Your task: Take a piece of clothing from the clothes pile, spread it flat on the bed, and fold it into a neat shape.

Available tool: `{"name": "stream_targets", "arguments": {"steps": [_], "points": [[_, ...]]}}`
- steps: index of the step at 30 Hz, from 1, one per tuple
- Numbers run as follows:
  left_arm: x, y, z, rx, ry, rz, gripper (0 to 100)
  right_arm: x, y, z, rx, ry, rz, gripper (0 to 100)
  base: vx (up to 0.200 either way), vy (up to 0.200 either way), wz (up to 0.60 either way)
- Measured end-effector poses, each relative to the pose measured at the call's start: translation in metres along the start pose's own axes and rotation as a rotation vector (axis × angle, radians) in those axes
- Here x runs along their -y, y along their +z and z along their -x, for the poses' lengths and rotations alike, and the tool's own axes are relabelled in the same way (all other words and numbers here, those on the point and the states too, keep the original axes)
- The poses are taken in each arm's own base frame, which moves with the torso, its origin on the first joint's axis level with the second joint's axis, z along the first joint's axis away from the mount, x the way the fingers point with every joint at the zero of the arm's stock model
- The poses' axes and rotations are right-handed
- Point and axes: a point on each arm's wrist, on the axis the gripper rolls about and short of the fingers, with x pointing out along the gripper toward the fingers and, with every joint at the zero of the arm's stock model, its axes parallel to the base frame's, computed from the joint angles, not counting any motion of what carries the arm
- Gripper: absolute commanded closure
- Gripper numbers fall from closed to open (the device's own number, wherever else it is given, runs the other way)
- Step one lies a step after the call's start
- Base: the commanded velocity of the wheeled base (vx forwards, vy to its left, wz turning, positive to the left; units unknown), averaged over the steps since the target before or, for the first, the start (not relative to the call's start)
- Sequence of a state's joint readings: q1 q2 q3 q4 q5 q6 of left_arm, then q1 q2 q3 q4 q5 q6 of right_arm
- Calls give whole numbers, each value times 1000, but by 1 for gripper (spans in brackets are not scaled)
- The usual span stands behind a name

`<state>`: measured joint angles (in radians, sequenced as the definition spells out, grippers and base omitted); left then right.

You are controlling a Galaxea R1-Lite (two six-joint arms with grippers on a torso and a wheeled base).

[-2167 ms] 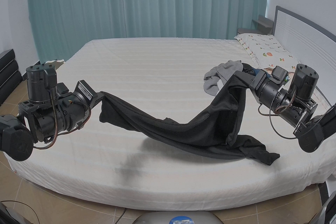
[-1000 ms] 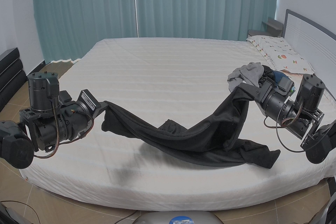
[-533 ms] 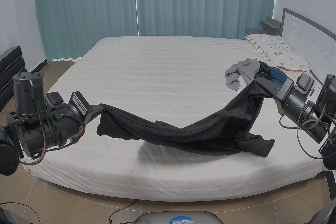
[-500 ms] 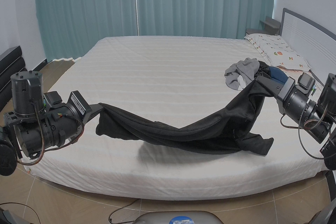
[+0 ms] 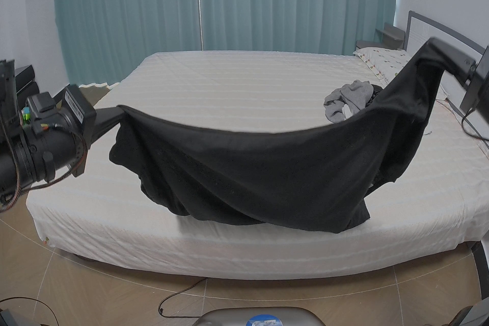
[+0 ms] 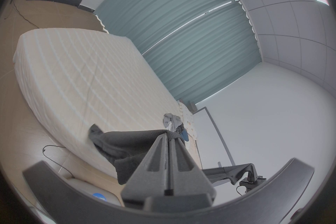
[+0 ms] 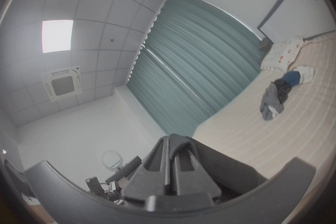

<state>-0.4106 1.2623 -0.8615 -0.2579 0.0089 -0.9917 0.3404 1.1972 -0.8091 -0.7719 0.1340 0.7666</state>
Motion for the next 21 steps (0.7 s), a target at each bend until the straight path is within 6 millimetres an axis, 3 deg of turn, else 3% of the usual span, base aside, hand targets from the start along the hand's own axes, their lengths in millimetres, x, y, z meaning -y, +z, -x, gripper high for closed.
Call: {"name": "stream_targets", "arguments": {"steps": [4,7,13,21], "points": [[13,11,-3,26,-20,0,100,-18,26,-9,66,35,20,100,0,0,0],[21,18,-13,37,-20,1,100,-19,36,-25,96,22,31,100,133,0,0],[25,31,-52,51,16,5,100,7,35,-78,114,-69,39,100,200,0,0],[8,44,-105,65,93,15,100,53,11,-126,78,-150,36,100,200,0,0]]}}
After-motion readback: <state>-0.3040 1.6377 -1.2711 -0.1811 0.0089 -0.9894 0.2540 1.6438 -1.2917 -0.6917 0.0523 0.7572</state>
